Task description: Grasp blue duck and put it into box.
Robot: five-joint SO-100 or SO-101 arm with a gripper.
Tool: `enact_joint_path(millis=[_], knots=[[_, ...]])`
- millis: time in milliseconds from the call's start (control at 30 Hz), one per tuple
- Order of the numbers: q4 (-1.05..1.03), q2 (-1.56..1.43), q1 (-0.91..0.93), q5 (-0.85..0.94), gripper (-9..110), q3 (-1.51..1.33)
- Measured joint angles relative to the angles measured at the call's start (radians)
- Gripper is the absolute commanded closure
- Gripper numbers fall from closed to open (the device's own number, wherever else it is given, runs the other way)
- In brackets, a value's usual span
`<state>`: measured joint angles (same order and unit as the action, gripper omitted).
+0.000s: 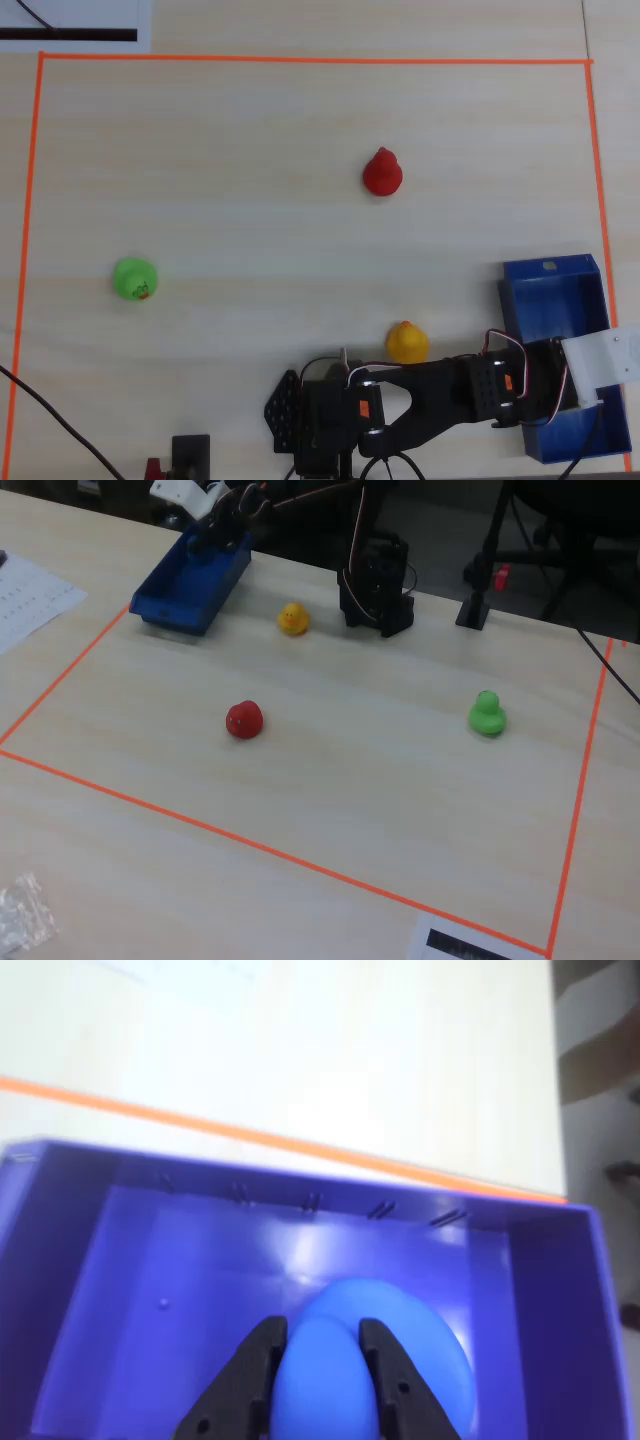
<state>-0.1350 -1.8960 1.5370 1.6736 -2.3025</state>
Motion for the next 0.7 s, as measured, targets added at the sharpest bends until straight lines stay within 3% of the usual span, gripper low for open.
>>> enact_joint_path(millis=[167,333,400,600,700], knots=[[0.091,0.040,0.002,0.009,78,-0.060],[0.181,0.051,0.000,0.002,72,-0.084],[0.198,0.051,-0.006,-0.032,74,-0.084],[0.146,0.017,-0.092,-0.196,101,-0.014],[0.040,-0.081,-0.195,-0.302,101,0.037]])
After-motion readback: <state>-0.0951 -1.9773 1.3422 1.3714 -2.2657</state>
